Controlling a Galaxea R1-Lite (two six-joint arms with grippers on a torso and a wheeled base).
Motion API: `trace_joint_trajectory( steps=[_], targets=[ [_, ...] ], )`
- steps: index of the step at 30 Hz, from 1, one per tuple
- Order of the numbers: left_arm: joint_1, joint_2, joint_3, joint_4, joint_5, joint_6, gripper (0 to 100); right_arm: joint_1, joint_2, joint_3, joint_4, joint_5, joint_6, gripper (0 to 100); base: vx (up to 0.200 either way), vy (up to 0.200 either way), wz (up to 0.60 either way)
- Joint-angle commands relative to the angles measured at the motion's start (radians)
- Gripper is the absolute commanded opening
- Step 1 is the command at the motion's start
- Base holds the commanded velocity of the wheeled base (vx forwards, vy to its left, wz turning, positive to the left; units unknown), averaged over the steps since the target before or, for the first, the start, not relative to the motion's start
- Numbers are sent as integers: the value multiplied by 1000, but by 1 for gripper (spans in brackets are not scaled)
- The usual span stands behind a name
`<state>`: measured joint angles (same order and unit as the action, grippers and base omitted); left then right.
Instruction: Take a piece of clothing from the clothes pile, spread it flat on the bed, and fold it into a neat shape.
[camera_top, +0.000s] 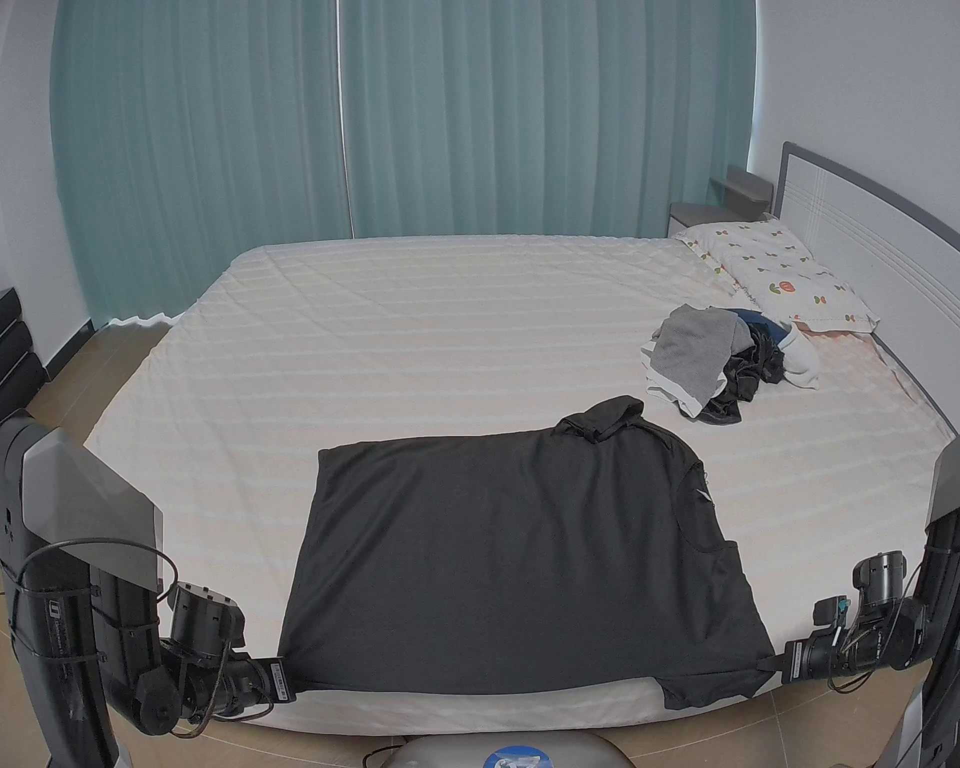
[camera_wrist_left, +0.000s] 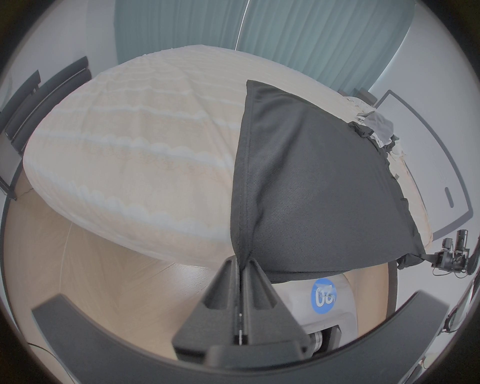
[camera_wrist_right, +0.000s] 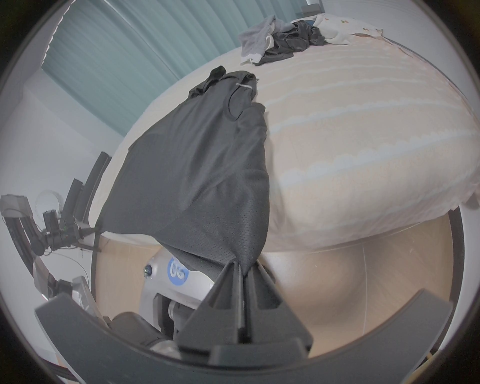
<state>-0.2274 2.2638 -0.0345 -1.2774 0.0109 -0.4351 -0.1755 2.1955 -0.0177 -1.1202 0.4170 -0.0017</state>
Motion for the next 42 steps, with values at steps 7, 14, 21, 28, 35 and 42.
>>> trace_joint_trajectory(
  steps=[7,14,21,28,35,42],
  targets=[
    [-6,22,30,18,24,52,0,-13,-92,18,145,-38,-73,0,0,0,0],
    [-10,-20,31,179,61,110,0,-13,-134,18,238,-86,-129,0,0,0,0],
    [-10,-58,28,236,54,119,0,-10,-178,18,298,-86,-152,0,0,0,0],
    [10,-90,28,118,49,96,0,-12,-232,4,290,-61,-142,0,0,0,0],
    [63,-185,2,82,17,36,0,-9,-316,-44,284,-4,-113,0,0,0,0],
    [82,-239,-59,90,-17,-39,0,53,-352,-159,284,-4,92,0,0,0,0]
  ],
)
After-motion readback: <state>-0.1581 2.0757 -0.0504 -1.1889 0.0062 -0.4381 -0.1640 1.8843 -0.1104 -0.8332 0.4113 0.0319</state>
